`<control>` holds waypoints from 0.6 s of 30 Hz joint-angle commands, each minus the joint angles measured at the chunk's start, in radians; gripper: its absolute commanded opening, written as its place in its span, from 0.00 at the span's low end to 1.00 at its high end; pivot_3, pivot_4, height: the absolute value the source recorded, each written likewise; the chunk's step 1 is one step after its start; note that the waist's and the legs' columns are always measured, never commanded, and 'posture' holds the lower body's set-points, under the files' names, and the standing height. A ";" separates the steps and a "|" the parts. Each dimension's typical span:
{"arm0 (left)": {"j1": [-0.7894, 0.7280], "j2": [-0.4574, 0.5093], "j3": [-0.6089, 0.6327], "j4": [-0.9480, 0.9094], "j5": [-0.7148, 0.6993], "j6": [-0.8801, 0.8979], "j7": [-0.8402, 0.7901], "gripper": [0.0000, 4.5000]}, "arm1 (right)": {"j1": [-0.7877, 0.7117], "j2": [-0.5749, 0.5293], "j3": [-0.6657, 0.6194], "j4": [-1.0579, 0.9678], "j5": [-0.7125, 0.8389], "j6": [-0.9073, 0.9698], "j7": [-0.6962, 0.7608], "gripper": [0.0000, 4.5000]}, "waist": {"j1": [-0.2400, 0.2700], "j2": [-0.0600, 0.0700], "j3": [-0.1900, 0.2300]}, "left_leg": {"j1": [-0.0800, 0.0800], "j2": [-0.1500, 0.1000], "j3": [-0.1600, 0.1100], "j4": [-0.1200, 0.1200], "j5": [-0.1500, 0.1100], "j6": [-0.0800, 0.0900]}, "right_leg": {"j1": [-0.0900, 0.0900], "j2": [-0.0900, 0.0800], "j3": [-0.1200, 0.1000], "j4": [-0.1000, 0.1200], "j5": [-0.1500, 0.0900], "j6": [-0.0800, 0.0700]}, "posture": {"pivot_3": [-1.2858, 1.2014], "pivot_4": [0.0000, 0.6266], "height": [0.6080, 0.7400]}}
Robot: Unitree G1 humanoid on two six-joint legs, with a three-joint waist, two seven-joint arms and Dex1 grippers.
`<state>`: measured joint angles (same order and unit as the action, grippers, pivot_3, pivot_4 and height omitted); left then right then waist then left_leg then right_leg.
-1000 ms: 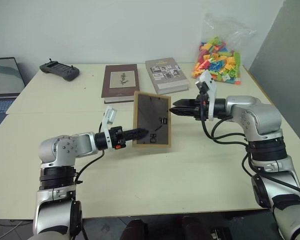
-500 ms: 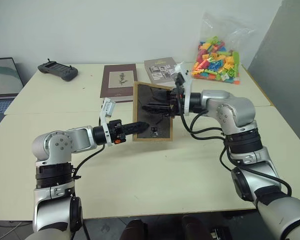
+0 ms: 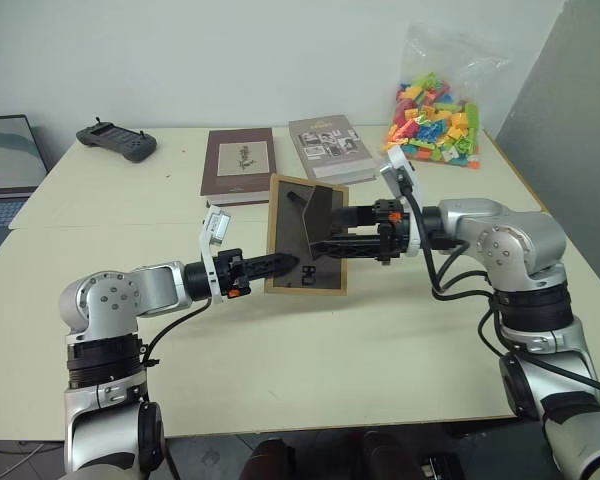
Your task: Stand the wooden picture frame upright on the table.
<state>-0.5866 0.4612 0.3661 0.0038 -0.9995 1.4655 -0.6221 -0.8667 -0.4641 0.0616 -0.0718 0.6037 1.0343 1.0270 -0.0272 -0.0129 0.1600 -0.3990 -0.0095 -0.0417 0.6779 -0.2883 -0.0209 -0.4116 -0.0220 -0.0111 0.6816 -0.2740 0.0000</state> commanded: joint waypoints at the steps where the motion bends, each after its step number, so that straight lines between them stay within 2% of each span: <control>1: -0.014 -0.021 0.071 -0.030 -0.086 0.060 0.036 0.30 | 0.031 -0.082 -0.030 -0.017 -0.052 -0.109 -0.006 0.91 | 0.000 0.000 0.000 | 0.000 0.000 0.000 0.000 0.000 0.000 | 0.000 0.000 0.000 0.000 0.000 0.000 | 0.52 0.24 1.00; 3: -0.017 -0.031 0.107 -0.013 -0.117 0.115 0.061 0.30 | 0.063 -0.141 -0.021 -0.027 -0.115 -0.213 0.003 0.91 | 0.001 0.000 0.000 | 0.000 0.000 0.000 0.000 0.000 0.000 | 0.000 0.000 0.000 0.000 0.000 0.000 | 0.52 0.24 1.00; 6: -0.010 0.011 0.093 0.071 -0.234 0.149 0.123 0.30 | 0.155 -0.212 0.000 -0.040 -0.249 -0.479 0.011 0.91 | 0.002 -0.001 0.001 | 0.000 0.000 0.001 0.000 0.000 0.000 | 0.000 0.000 0.000 -0.001 0.000 0.000 | 0.52 0.24 1.00; 9: -0.021 0.067 0.078 0.181 -0.381 0.149 0.197 0.30 | 0.257 -0.237 0.035 0.048 -0.460 -0.957 -0.062 0.91 | 0.001 -0.002 0.001 | 0.000 0.000 0.001 0.000 0.000 0.000 | 0.001 0.000 0.000 -0.001 0.000 0.000 | 0.52 0.24 1.00; 10: -0.021 0.087 0.061 0.206 -0.433 0.149 0.220 0.30 | 0.273 -0.243 0.053 0.111 -0.552 -1.146 -0.116 0.91 | 0.000 -0.002 0.001 | 0.000 0.000 0.001 0.000 0.000 -0.001 | 0.001 0.000 0.000 0.000 0.000 0.000 | 0.52 0.24 1.00; 12: -0.023 0.106 0.029 0.242 -0.565 0.149 0.288 0.30 | 0.246 -0.246 0.124 0.291 -0.832 -1.621 -0.360 0.91 | -0.003 -0.002 0.002 | 0.001 0.000 0.002 0.000 0.002 -0.004 | 0.001 0.000 0.001 0.000 0.000 0.000 | 0.52 0.24 1.00; 13: -0.025 0.107 0.018 0.258 -0.623 0.149 0.322 0.30 | 0.219 -0.228 0.135 0.351 -0.925 -1.746 -0.473 0.91 | -0.002 -0.002 0.002 | 0.001 0.001 0.002 0.001 0.003 -0.004 | 0.001 0.000 0.001 0.001 0.000 0.000 | 0.52 0.24 1.00; 15: 0.001 0.128 -0.034 0.249 -0.754 0.116 0.400 0.30 | 0.154 -0.200 0.160 0.441 -1.093 -1.922 -0.664 0.91 | -0.004 -0.002 0.002 | 0.001 0.001 0.002 0.001 0.003 -0.006 | 0.000 0.000 0.001 0.001 0.000 0.000 | 0.52 0.24 1.00; 18: 0.064 0.187 -0.135 0.186 -0.936 0.033 0.489 0.30 | 0.084 -0.168 0.187 0.528 -1.265 -2.044 -0.875 0.91 | -0.005 -0.002 0.002 | 0.002 0.001 0.002 0.001 0.006 -0.011 | 0.000 0.001 0.002 0.001 0.000 0.000 | 0.52 0.24 1.00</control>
<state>-0.5441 0.6130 0.2655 0.2548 -1.7909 1.5523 -0.1740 -0.7408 -0.6389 0.2510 0.4257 -0.5525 -0.9175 0.3012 -0.0324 -0.0154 0.1619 -0.3973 -0.0081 -0.0392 0.6786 -0.2818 -0.0324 -0.4119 -0.0207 -0.0078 0.6821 -0.2742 0.0003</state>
